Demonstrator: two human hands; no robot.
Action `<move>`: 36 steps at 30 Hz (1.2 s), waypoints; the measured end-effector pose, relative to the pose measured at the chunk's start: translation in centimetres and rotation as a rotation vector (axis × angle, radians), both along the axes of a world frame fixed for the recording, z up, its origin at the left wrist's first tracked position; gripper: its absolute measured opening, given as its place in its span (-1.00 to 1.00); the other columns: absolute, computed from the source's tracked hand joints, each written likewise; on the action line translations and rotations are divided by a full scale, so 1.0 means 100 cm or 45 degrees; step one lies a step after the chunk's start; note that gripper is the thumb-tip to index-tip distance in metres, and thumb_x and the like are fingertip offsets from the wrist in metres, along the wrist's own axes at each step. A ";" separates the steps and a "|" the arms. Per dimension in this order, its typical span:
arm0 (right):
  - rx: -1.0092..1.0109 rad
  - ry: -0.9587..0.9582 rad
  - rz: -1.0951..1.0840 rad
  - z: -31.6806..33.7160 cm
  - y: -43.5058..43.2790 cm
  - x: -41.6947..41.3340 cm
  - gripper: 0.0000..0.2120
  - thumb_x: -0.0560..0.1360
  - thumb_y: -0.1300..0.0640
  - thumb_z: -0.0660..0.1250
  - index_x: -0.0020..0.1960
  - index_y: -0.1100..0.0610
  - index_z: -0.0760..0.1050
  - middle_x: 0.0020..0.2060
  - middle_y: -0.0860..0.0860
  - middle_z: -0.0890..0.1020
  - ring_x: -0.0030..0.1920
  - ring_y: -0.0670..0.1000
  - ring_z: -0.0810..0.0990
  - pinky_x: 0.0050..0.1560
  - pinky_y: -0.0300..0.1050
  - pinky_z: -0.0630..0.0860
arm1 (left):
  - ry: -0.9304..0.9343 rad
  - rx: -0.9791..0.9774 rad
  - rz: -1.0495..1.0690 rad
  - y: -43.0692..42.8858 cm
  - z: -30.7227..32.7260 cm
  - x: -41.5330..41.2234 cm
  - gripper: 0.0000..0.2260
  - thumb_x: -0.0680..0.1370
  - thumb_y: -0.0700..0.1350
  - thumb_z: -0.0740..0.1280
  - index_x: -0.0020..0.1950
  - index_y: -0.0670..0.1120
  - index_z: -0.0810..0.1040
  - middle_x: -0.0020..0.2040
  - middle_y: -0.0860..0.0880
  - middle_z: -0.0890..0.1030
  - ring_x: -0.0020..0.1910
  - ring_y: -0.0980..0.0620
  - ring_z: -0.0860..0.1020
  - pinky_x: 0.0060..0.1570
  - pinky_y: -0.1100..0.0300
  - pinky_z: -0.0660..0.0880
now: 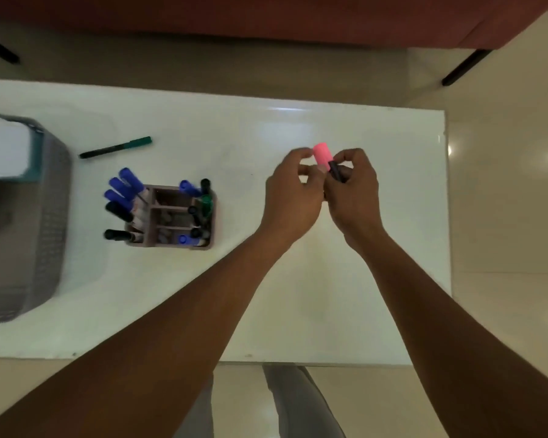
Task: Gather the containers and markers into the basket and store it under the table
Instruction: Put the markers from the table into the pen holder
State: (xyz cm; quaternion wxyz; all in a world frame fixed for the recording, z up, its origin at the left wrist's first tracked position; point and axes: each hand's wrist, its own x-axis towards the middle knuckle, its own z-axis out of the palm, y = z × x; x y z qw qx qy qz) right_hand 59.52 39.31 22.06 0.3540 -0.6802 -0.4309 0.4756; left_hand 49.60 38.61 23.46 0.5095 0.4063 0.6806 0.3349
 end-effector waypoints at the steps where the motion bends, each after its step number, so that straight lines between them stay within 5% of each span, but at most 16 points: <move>1: 0.017 0.085 0.057 0.013 0.002 -0.016 -0.80 0.54 0.19 0.34 0.12 0.20 0.39 -0.22 0.10 0.69 -0.30 -0.02 0.67 -0.29 -0.15 0.61 | -0.023 0.041 0.089 0.003 0.012 -0.017 -0.72 0.61 -0.09 0.28 0.32 -0.04 0.48 0.10 -0.01 0.60 0.00 0.06 0.63 -0.15 0.27 0.63; 3: 0.057 0.134 0.216 0.036 0.005 -0.050 -0.79 0.58 0.11 0.31 0.17 0.15 0.39 -0.14 0.11 0.71 -0.17 0.07 0.71 -0.15 0.08 0.68 | -0.019 0.125 0.193 0.008 0.035 -0.052 -0.73 0.59 -0.08 0.32 0.30 -0.05 0.51 0.08 0.00 0.63 -0.03 0.10 0.64 -0.20 0.34 0.61; 6: 0.194 0.027 0.390 0.060 0.010 -0.099 -0.82 0.59 0.07 0.28 0.16 0.09 0.46 -0.14 0.08 0.70 -0.14 0.12 0.67 -0.08 0.18 0.63 | 0.117 0.270 0.218 0.014 0.061 -0.107 -0.75 0.55 -0.07 0.39 0.22 -0.06 0.59 0.03 0.03 0.69 -0.01 0.13 0.66 0.02 0.21 0.62; 12: 0.245 -0.323 0.661 0.079 0.025 -0.173 -0.84 0.45 0.17 0.44 0.03 0.10 0.59 -0.22 -0.08 0.70 -0.22 -0.14 0.66 -0.19 -0.41 0.53 | 0.269 0.223 -0.040 0.006 0.080 -0.220 -0.78 0.43 -0.12 0.52 0.05 -0.06 0.64 -0.09 0.05 0.71 -0.12 0.18 0.67 0.04 0.30 0.58; 17: 0.259 -0.697 0.935 0.061 0.010 -0.208 -0.84 0.46 0.08 0.42 0.01 0.09 0.53 -0.18 -0.03 0.67 -0.34 -0.09 0.57 -0.34 -0.31 0.40 | 0.273 0.099 -0.351 0.003 0.058 -0.270 -0.74 0.38 -0.10 0.56 0.05 -0.07 0.68 -0.11 0.04 0.71 -0.14 0.18 0.67 -0.10 0.40 0.57; 20: 0.177 -0.786 0.953 0.043 -0.001 -0.213 -0.84 0.48 0.08 0.39 0.02 0.10 0.51 -0.12 0.01 0.68 -0.44 -0.09 0.49 -0.35 -0.16 0.46 | 0.292 0.115 -0.440 0.003 0.039 -0.280 -0.80 0.48 -0.19 0.43 0.09 -0.07 0.67 -0.03 0.03 0.70 -0.04 0.18 0.65 -0.04 0.44 0.51; 26: 0.023 -0.925 0.957 0.021 -0.010 -0.217 -0.84 0.52 0.07 0.36 0.09 0.06 0.51 0.00 0.01 0.65 -0.05 0.05 0.54 0.12 0.09 0.48 | 0.350 0.128 -0.357 0.008 0.010 -0.294 -0.76 0.54 -0.30 0.24 0.05 -0.08 0.65 -0.01 0.05 0.67 -0.01 0.16 0.59 -0.08 0.52 0.40; 30: -0.021 -0.934 0.842 0.019 -0.011 -0.214 -0.80 0.50 0.15 0.36 0.12 0.05 0.55 -0.11 -0.08 0.51 -0.05 0.00 0.49 0.17 0.11 0.49 | 0.427 0.100 -0.224 0.010 -0.012 -0.309 -0.78 0.55 -0.30 0.23 0.02 -0.10 0.65 -0.01 0.02 0.67 -0.06 0.17 0.56 -0.19 0.64 0.35; 36: -0.003 -0.895 0.722 0.020 -0.021 -0.209 -0.79 0.52 0.15 0.33 0.15 0.06 0.56 -0.05 -0.13 0.54 0.12 0.02 0.53 0.22 0.07 0.49 | 0.660 0.042 -0.129 0.009 -0.044 -0.331 -0.77 0.57 -0.28 0.23 0.14 -0.13 0.61 0.15 -0.04 0.63 0.14 0.03 0.56 0.07 0.35 0.36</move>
